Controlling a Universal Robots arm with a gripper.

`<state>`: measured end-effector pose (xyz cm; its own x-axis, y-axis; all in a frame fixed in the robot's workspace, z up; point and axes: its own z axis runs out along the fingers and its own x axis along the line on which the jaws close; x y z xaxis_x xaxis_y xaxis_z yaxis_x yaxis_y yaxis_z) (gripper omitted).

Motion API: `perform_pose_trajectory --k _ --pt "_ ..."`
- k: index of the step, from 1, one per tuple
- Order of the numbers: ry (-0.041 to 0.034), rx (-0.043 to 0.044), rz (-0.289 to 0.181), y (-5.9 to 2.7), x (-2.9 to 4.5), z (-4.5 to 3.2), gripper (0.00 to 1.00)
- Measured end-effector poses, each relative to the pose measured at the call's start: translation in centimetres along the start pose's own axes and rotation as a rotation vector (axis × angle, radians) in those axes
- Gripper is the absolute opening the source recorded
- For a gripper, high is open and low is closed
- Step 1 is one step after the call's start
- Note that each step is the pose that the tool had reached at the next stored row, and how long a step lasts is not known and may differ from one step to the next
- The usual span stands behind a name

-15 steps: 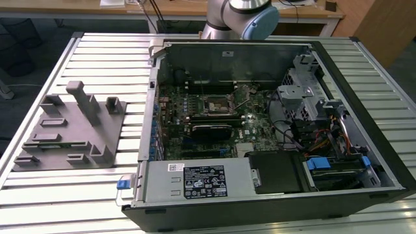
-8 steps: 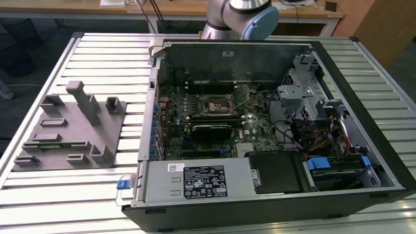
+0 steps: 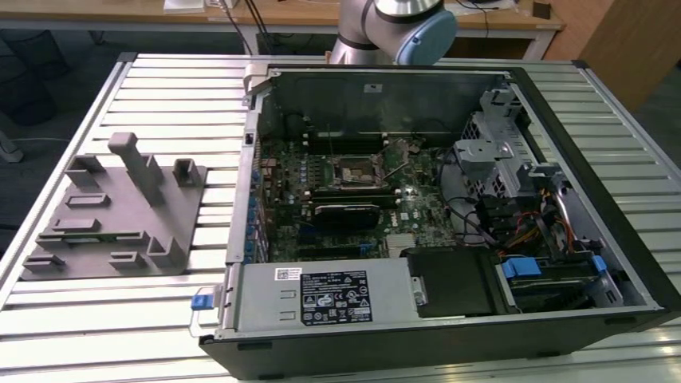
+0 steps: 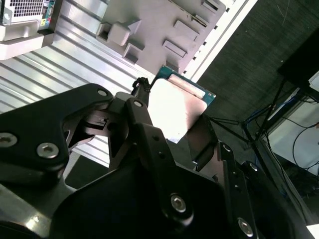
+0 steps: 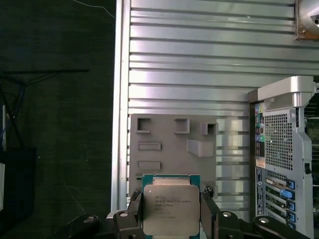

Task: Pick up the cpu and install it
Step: 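Pick up the cpu and move it towards the insertion slot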

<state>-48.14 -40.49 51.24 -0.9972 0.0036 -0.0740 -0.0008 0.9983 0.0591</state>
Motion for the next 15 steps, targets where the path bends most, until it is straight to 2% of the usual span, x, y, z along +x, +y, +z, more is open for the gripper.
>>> perform_pose_trajectory --k 2,4,8,15 --pt "0.0 0.0 0.0 0.0 -0.1 0.01 0.54" --pt "0.0003 0.0002 0.0 0.0 -0.7 0.1 0.54" --pt "0.0019 0.0001 0.0 -0.03 -2.47 0.59 0.54" --pt "0.0068 0.0 0.0 -0.09 -5.57 1.88 0.54"
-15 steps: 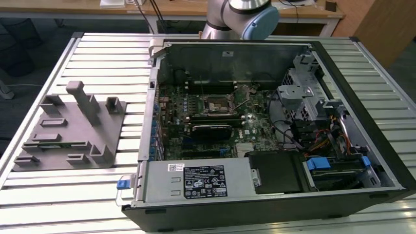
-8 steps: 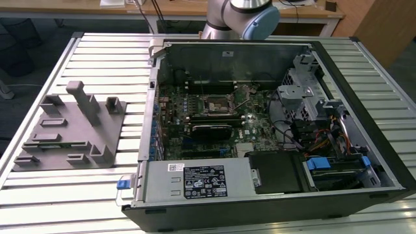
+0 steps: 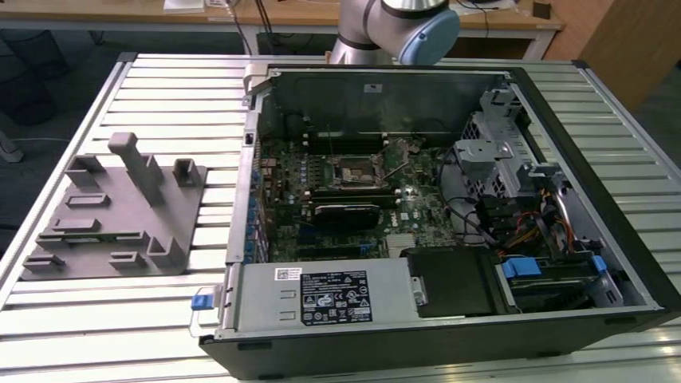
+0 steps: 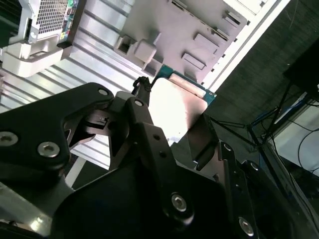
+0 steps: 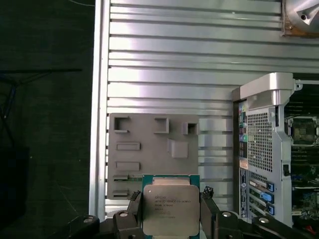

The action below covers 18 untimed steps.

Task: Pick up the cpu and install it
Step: 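Pick up the cpu and move it towards the insertion slot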

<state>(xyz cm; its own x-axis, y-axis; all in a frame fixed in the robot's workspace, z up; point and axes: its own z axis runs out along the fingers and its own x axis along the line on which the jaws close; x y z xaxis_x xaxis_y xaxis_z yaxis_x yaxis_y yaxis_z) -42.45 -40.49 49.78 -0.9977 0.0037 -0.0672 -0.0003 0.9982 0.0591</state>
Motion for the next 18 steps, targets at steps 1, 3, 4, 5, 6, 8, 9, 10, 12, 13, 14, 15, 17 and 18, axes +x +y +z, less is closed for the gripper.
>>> perform_pose_trajectory --k 1,3,4,5,6,8,9,10,12,13,14,15,17,18 --pt "0.0006 0.0001 0.0 -0.01 -0.44 0.15 0.54" --pt "0.0013 0.0001 0.0 -0.02 -1.35 0.44 0.54" --pt "0.0015 0.0 0.0 -0.03 -1.79 0.58 0.54" --pt "0.0017 0.0 0.0 -0.04 -2.25 0.72 0.54" --pt "0.0022 0.0001 0.0 -0.04 -2.69 0.84 0.54" --pt "0.0025 0.0 0.0 -0.05 -3.57 1.11 0.54" --pt "0.0028 0.0001 0.0 -0.06 -4.01 1.24 0.54" --pt "0.0031 0.0001 0.0 -0.06 -4.49 1.37 0.54" --pt "0.0035 0.0001 0.0 -0.07 -5.38 1.62 0.54" --pt "0.0035 0.0 0.0 -0.07 -5.82 1.75 0.54" --pt "0.0038 0.0001 0.0 -0.08 -6.27 1.85 0.54" --pt "0.0039 0.0001 0.0 -0.08 -6.71 1.96 0.54" --pt "0.0039 0.0001 0.0 -0.08 -7.63 2.17 0.54" --pt "0.004 0.0001 0.0 -0.08 -8.07 2.25 0.54"
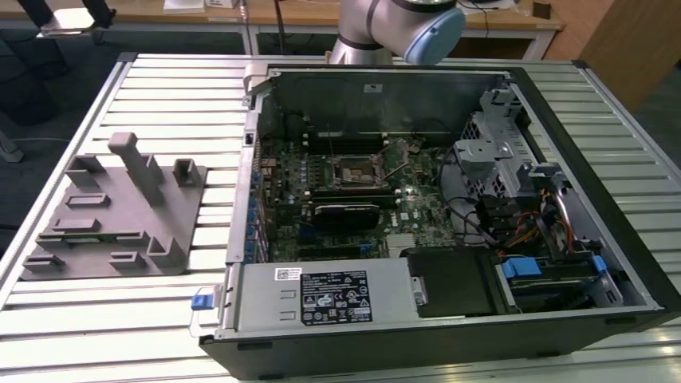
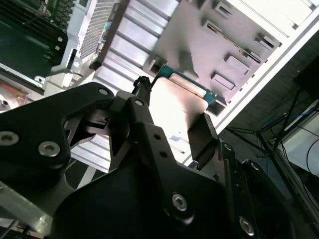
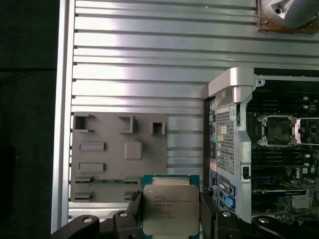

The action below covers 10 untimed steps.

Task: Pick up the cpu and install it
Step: 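Pick up the cpu and move it towards the insertion slot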

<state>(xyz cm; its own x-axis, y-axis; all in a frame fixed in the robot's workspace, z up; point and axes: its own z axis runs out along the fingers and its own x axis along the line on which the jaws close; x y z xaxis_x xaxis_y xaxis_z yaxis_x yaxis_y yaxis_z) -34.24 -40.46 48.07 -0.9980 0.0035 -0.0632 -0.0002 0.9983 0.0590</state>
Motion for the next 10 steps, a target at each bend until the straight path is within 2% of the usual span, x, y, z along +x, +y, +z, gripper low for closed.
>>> perform_pose_trajectory --k 10 --pt "0.0005 0.0 0.0 0.08 -4.5 0.74 0.54"
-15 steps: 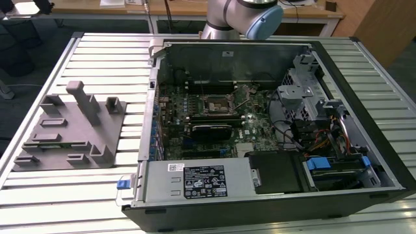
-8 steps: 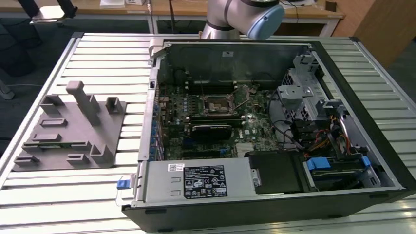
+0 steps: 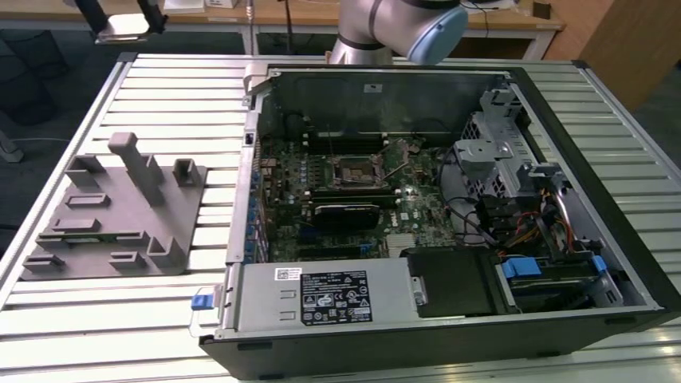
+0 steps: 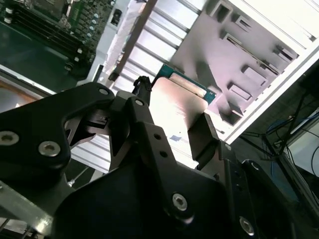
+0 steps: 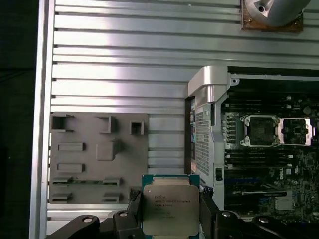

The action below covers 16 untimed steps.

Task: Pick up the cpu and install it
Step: 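Pick up the cpu and move it towards the insertion slot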

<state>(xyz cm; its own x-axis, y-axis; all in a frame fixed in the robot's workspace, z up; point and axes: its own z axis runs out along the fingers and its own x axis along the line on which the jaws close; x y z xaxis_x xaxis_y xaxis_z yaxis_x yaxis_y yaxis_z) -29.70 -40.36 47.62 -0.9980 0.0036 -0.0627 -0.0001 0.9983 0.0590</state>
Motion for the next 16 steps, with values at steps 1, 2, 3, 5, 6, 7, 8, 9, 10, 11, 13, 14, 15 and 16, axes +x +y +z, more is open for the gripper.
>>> perform_pose_trajectory --k 1,2,3,5,6,7,8,9,10,11,13,14,15,16 --pt "0.0001 -0.0001 0.0 0.01 -0.44 0.05 0.54" --pt "0.0 -0.0001 0.0 0.02 -0.92 0.1 0.54" --pt "0.0001 -0.0001 0.0 0.04 -1.36 0.15 0.54" --pt "0.0004 0.0 0.0 0.06 -2.26 0.23 0.54" --pt "0.0004 -0.0001 0.0 0.07 -2.71 0.28 0.54" --pt "0.0003 -0.0002 0.0 0.08 -3.15 0.33 0.54" --pt "0.0004 -0.0001 0.0 0.09 -3.6 0.37 0.54" --pt "0.0006 0.0 0.0 0.11 -4.09 0.41 0.54" --pt "0.0006 0.0 0.0 0.11 -4.54 0.46 0.54" --pt "0.0007 0.0 0.0 0.12 -4.99 0.51 0.54" --pt "0.0008 -0.0001 0.0 0.15 -5.88 0.6 0.54" --pt "0.0009 0.0 0.0 0.16 -6.33 0.64 0.54" --pt "0.001 0.0 0.0 0.17 -6.78 0.68 0.54" --pt "0.001 0.0 0.0 0.18 -7.26 0.73 0.54"
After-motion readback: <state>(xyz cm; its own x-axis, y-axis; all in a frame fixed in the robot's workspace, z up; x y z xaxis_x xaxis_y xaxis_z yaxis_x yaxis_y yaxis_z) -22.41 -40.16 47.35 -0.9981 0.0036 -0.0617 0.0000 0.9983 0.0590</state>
